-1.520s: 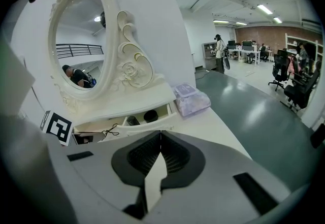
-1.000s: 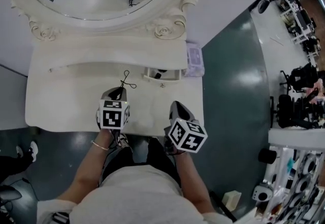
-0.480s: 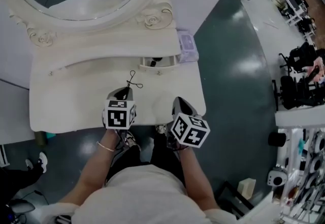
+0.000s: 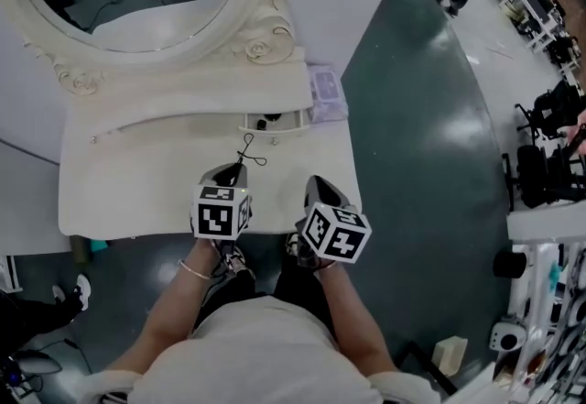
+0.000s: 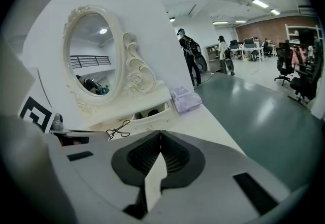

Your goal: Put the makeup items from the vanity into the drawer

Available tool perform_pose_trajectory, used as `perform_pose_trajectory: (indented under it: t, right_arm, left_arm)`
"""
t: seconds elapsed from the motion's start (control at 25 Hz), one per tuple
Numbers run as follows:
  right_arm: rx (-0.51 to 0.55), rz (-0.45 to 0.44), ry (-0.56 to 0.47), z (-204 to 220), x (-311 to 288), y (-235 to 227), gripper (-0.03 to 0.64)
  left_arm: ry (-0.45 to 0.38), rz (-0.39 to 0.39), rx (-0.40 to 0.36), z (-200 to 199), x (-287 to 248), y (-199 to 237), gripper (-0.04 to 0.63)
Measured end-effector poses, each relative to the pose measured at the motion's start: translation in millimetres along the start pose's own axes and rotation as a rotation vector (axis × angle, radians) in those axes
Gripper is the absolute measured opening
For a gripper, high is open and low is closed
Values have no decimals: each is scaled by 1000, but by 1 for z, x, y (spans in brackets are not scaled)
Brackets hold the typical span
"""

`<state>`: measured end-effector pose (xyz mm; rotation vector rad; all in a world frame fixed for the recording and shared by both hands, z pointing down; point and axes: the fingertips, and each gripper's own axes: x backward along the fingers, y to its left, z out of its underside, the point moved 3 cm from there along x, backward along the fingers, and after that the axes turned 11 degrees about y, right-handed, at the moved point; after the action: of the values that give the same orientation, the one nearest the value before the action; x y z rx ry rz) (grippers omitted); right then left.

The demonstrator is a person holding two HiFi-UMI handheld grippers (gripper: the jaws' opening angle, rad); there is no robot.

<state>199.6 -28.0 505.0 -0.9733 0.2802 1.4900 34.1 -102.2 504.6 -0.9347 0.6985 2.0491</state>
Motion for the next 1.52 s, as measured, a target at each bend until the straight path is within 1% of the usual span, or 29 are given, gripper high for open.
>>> perform_pose_trajectory:
  t: [0.24,0.52,0.68,0.84,1.24,1.36,1.52]
  right_arm:
    - [59,-54,38,-20,-9,-27,18]
    - [81,-119,47,-41,-20,-49,18]
    - [86,-144,46,-53,-24,-58,18]
    - [77,-149,43,-65,-25,-67,18]
    - [31,-127,31,-93,-38,-84,18]
    - [20,-126,19,-101,-45,-86,18]
    - [0,-112,17,-109,-52,-91,18]
  left_arm:
    - [-1,-34,43,-11,-14,-28,25]
    - [5,-74,62,-18,-26,-55,25]
    - [6,-74,77,-30,-32,-64,25]
    - [19,-64,97,-40,-39,-68,24]
    - [73,-46,73,-66,-66,-68,25]
    - [85,-33,93,-73,-76,-62,23]
    - [109,-35,112,-81,-84,-53,25]
